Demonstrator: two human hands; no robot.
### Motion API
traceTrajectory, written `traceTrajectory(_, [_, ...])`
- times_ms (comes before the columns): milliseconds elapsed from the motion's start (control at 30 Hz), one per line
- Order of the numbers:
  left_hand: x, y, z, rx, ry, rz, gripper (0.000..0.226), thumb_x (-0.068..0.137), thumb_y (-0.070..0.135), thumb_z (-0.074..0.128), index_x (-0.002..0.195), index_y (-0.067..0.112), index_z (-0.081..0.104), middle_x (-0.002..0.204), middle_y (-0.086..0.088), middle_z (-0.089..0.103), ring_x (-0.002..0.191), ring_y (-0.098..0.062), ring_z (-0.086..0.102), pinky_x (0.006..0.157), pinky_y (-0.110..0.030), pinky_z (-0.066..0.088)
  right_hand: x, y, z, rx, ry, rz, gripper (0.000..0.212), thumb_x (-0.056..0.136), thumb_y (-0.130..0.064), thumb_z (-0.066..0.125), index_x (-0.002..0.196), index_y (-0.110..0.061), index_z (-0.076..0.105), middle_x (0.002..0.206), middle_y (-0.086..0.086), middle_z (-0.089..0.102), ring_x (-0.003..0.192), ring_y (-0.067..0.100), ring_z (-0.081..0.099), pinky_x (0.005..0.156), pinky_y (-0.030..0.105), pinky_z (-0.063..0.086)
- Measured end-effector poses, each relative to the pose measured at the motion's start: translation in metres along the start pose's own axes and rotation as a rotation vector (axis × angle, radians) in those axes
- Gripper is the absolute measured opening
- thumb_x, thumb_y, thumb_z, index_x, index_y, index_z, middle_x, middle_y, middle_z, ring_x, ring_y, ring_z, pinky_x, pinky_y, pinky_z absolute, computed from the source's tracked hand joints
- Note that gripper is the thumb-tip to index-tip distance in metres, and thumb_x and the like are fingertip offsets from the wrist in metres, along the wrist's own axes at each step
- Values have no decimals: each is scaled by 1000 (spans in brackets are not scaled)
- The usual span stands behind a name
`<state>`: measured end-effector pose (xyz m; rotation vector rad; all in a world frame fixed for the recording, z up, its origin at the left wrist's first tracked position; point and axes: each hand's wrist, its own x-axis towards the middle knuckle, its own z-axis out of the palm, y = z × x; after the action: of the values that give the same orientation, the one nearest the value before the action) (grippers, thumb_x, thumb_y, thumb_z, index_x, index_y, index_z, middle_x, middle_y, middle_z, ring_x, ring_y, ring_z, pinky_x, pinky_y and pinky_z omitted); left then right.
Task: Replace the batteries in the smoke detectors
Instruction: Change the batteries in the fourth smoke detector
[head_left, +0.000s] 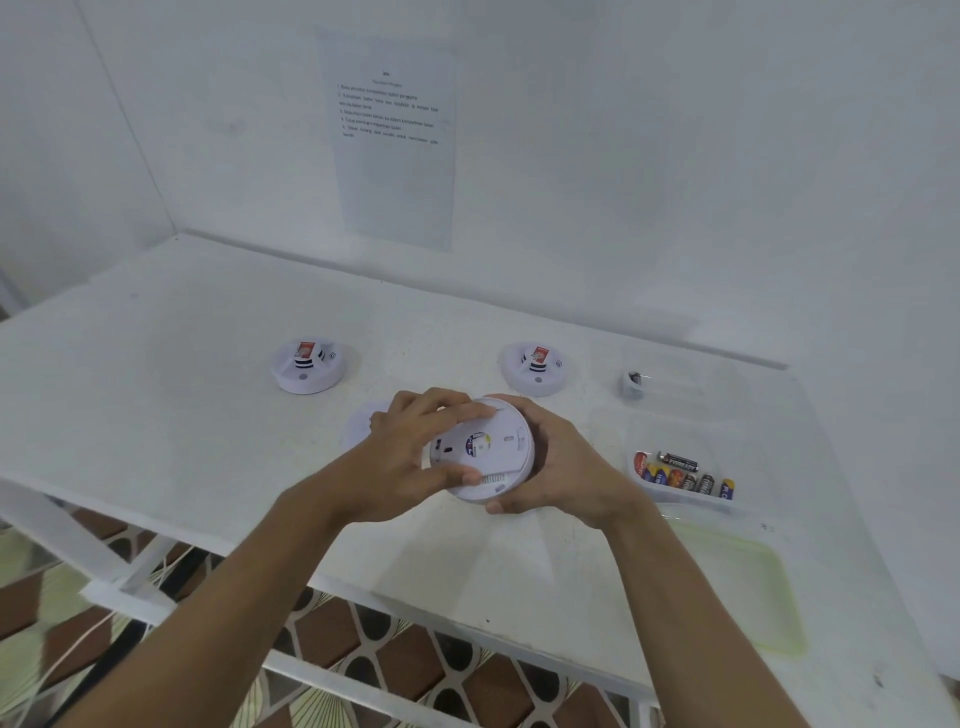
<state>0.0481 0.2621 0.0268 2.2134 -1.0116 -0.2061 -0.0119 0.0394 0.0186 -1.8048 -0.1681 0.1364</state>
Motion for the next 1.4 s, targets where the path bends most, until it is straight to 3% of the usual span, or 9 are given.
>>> traceTrajectory(133, [-1,1,4,9,68,25,62,75,70,55,134,57,41,128,39,33,121,6,26,98,-28,30,-4,2,0,74,-18,-1,94,62,14,86,141,-23,50,133,4,61,125,23,58,94,50,57])
traceTrajectory(300, [-6,0,7,-212,323,-27,67,62,58,80,123,53,53,124,32,44,123,-1,44,90,-16,43,-7,3,-1,152,8,-18,94,64,16,83,144,-17,46,136,6,61,128,24,57,94,42,56])
traceTrajectory(467, [-11,1,2,-449,219,-65,58,68,26,89,120,36,64,121,12,62,103,-13,65,79,-24,54,-9,1,0,193,-41,-25,92,66,22,79,144,-13,45,138,9,59,129,27,56,89,41,57])
traceTrajectory(567, [-12,3,1,-504,177,-67,56,72,14,85,122,29,64,121,6,61,98,-15,68,79,-23,56,-10,-1,0,194,-56,-24,92,67,23,78,144,-13,45,138,9,59,128,27,57,90,42,57])
traceTrajectory(800, [-15,1,4,-356,169,-34,55,76,26,82,127,36,60,117,15,56,97,-11,63,86,-21,53,-11,0,-1,176,-78,-8,93,66,22,79,144,-14,46,137,8,60,127,24,58,89,39,57])
traceTrajectory(933, [-16,1,5,-298,173,-14,59,77,33,80,132,32,59,121,15,55,105,-6,61,88,-20,53,-13,3,2,191,-61,-3,93,65,18,82,145,-15,46,137,9,60,129,27,56,91,46,57])
traceTrajectory(1100, [-15,4,2,-387,147,-42,65,69,39,82,130,37,58,117,12,50,104,-5,57,81,-23,56,-11,-1,8,170,-30,-13,92,65,11,84,144,-16,46,136,9,60,128,28,56,94,48,56])
traceTrajectory(1267, [-16,0,4,-355,78,-62,61,73,43,79,129,46,55,115,22,46,103,-7,59,82,-25,57,-13,-3,8,141,-76,-2,93,67,14,84,145,-18,45,137,6,59,128,23,57,91,39,57])
traceTrajectory(1400, [-17,1,3,-274,48,-50,59,76,46,75,130,48,50,118,22,41,104,0,55,82,-19,55,-15,-5,7,134,-95,-5,94,67,19,81,145,-17,44,137,6,59,126,21,58,89,33,56])
